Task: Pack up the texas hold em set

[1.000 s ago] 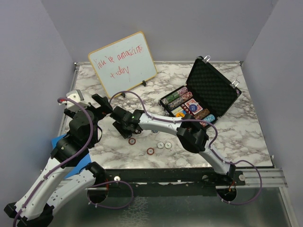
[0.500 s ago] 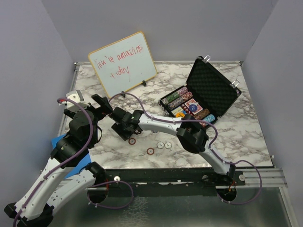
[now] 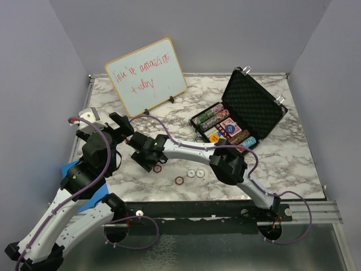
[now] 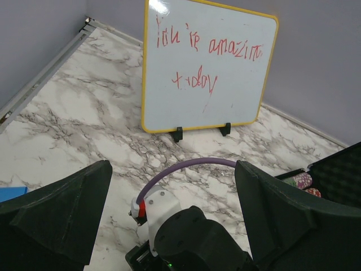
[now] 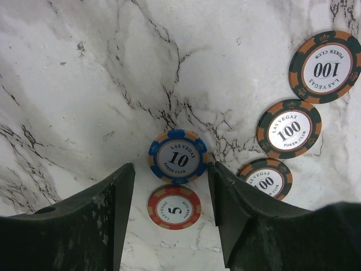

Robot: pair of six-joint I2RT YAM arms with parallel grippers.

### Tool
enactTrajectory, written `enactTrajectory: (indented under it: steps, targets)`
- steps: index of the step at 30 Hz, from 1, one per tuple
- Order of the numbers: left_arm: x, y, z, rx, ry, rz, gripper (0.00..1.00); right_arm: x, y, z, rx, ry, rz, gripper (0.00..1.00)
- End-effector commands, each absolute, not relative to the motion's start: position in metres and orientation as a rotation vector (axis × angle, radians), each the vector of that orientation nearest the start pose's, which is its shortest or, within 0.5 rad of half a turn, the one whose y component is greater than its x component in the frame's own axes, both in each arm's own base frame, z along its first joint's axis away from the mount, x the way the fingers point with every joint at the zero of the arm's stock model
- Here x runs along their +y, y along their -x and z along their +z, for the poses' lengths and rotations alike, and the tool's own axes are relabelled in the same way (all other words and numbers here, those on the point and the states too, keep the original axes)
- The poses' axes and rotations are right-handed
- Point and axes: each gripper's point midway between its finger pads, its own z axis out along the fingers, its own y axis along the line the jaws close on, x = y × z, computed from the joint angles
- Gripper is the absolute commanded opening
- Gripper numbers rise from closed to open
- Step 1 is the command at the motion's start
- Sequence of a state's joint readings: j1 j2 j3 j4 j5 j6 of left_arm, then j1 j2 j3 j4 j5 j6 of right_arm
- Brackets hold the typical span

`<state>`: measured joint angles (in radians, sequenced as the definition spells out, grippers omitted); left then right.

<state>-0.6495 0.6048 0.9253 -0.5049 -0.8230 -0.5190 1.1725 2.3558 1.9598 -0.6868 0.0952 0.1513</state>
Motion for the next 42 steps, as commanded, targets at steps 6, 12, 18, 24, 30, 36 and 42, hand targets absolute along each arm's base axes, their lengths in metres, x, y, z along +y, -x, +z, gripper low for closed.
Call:
enactTrajectory:
  steps: [6,12,18,24,30,36,42]
  targets:
    - [-0.035,-0.239,0.320,1.633,0.484,-0.129,0.99,0.473,-0.214,-0.015,2.466,1.301,0.118,0.59]
    - [-0.033,-0.236,0.322,1.625,0.486,-0.139,0.99,0.472,-0.214,-0.026,2.515,1.291,0.060,0.49]
    - [-0.030,-0.234,0.323,1.618,0.491,-0.142,0.99,0.466,-0.221,-0.011,2.493,1.227,0.025,0.41]
    - [-0.031,-0.235,0.323,1.622,0.488,-0.141,0.99,0.473,-0.233,0.029,2.414,1.140,0.070,0.39]
    - [-0.031,-0.234,0.323,1.620,0.488,-0.140,0.99,0.466,-0.245,0.064,2.362,1.052,0.078,0.39]
    - [-0.032,-0.235,0.321,1.625,0.488,-0.137,0.99,0.447,-0.256,0.082,2.353,0.975,0.064,0.40]
    - [-0.033,-0.236,0.320,1.631,0.485,-0.135,0.99,0.409,-0.268,0.082,2.402,0.881,0.028,0.39]
